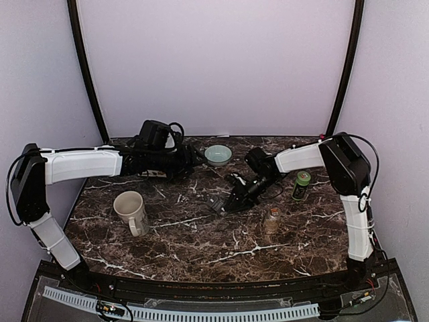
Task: Sort the pills into containers
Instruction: Place the pill container at the center of the board, then pick up the pill bottle from the center of the board.
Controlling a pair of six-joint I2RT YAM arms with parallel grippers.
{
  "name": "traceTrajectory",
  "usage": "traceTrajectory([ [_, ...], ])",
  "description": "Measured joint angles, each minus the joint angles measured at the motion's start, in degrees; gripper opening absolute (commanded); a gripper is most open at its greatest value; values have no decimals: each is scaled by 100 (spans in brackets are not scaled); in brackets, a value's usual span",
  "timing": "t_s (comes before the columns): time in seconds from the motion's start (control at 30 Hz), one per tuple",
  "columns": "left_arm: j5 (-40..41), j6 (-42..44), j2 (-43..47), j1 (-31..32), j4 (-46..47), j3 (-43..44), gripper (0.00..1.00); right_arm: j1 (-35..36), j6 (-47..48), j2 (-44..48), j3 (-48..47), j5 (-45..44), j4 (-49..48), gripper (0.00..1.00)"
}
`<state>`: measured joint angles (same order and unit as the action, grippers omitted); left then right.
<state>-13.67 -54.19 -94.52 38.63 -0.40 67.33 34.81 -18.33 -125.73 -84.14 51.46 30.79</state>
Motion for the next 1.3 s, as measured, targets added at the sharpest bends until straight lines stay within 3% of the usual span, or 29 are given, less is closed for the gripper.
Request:
traceTrajectory([
  [0.23,-7,0,4,0,83,-24,68,-122,37,-4,4,-59,7,50],
  [0.63,-9,2,59,0,120,-85,68,-155,210,120,-85,-420,199,58],
  [0.93,142,160,409,0,125,-142,69,-192,365,516,-358,-1963,612,58],
  [1.13,348,468,708,0,127,-284,73,-57,483,1419,-308,-3458,597,59],
  [1.23,479,732,909,0,175,-323,75,260,599,2159,-26,-4586,310,68],
  [1.3,590,970,1093,0,243,-391,77,531,680,2688,326,-5357,-79,80],
])
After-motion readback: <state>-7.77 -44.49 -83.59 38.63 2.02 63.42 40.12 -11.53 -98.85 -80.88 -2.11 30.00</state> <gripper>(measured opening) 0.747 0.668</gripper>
